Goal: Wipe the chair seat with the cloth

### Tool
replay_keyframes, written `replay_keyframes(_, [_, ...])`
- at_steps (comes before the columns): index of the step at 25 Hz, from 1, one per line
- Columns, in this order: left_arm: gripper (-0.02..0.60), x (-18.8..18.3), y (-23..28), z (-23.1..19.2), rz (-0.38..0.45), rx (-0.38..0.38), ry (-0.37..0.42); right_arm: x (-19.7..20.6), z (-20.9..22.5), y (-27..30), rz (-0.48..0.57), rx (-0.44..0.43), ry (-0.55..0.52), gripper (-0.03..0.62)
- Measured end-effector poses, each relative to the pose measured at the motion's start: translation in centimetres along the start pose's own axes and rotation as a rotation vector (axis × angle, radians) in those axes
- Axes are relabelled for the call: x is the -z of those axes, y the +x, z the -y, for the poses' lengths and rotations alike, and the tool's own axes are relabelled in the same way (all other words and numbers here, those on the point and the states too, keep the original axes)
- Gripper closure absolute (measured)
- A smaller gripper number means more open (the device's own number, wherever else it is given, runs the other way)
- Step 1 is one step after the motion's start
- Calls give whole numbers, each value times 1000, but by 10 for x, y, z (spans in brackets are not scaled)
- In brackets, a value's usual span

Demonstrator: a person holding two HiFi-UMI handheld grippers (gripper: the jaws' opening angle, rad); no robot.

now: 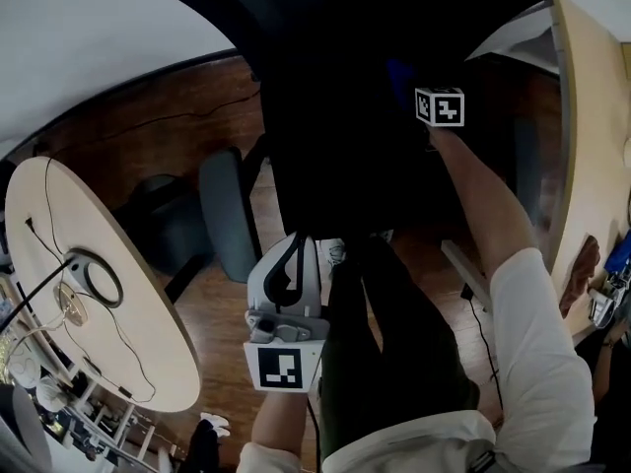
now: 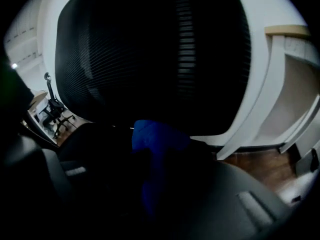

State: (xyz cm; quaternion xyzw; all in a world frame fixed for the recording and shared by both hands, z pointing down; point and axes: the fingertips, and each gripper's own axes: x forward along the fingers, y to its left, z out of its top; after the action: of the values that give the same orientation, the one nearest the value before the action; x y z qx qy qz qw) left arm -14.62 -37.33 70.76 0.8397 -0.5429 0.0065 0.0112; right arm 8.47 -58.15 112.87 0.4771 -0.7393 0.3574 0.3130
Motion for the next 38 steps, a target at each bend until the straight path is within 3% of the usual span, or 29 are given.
replay_keyframes(4, [580,7,12,14,-14,27,-5,3,38,-16,-12,58,41,500])
replay_keyframes(8, [580,10,11,15,-11,31,-7,-5,9,-22,36,-7,82,502])
replay_keyframes(11, [578,11,4,9,-21,13,-24,-10,-80,-25,95,-171,96,502])
replay_keyframes(15, [578,-3,0,3,-6,-8,-39,13,-249,-20,62,-438,92,500])
replay_keyframes(18, [578,-3,-7,-2,-18,-20,-35,46,-328,4,-25,-493,78,500])
replay_keyframes(20, [578,1,-15,-5,-31,-27,-37,61,-338,22,-53,-456,57,500])
replay_keyframes(24, [578,11,-31,-11,-40,-39,-45,66,-297,30,-30,-369,-19,502])
replay_keyframes(27, [578,11,-32,-10,-33,-54,-85,70,-219,20,-38,-265,-50,502])
replay_keyframes(34, [578,1,-11,16,-9,32,-55,85,-6,-46,-32,59,66,502])
replay_keyframes(38, [578,3,-8,27,-16,58,-53,97,33,-69,-22,114,100,502])
